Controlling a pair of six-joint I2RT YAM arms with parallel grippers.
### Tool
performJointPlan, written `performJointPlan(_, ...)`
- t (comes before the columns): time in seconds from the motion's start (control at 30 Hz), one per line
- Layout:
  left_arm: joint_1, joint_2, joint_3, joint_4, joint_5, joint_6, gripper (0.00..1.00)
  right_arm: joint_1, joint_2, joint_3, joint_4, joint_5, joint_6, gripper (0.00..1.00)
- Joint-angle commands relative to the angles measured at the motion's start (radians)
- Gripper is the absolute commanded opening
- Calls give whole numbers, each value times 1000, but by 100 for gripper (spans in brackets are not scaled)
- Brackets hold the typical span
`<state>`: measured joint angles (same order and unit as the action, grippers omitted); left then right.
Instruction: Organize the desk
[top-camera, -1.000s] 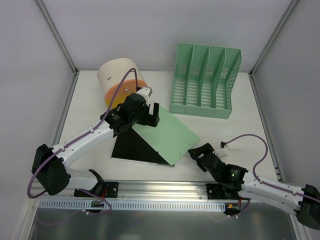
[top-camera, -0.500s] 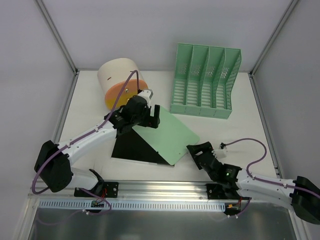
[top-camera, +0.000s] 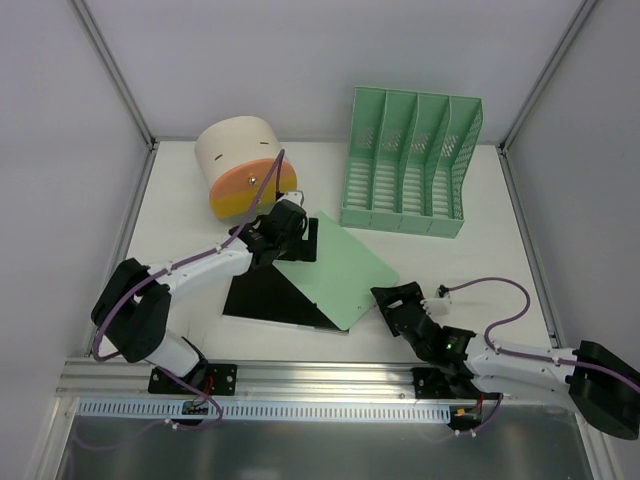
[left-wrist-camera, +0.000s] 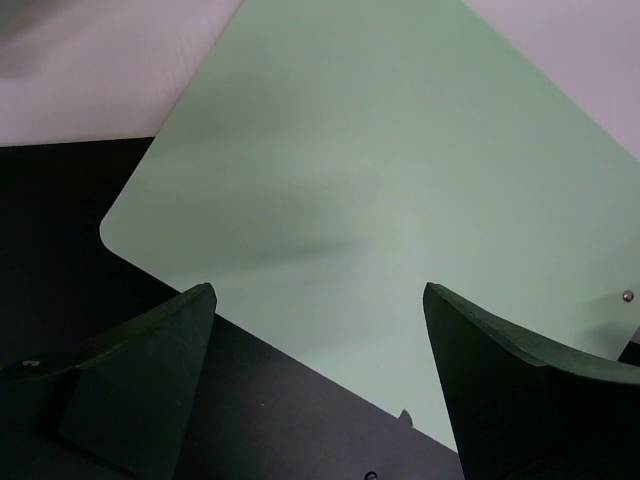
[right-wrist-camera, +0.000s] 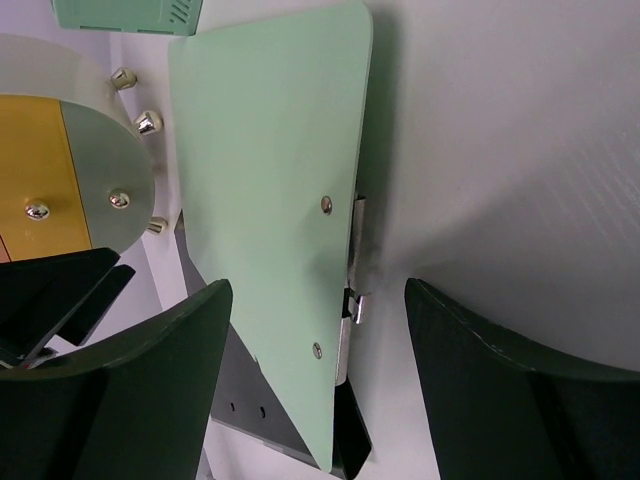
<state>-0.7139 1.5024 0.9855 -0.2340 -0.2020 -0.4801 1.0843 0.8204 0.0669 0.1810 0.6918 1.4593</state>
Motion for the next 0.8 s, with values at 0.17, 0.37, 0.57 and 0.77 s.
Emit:
performJointPlan(0.17, -7, 102, 15, -53, -63, -100, 85, 5, 74, -47, 49, 54, 21, 75)
performJointPlan(0.37, -7, 150, 18, -62, -73, -127, 81, 5, 88, -45, 49, 60, 22, 75)
performJointPlan(0.57, -19, 186, 33, -82, -77, -134, 74, 5, 121, -44, 58, 67, 27, 75)
performJointPlan(0.77, -27, 200, 38, -91, -73, -130, 63, 5, 206, -45, 127, 68, 35, 76)
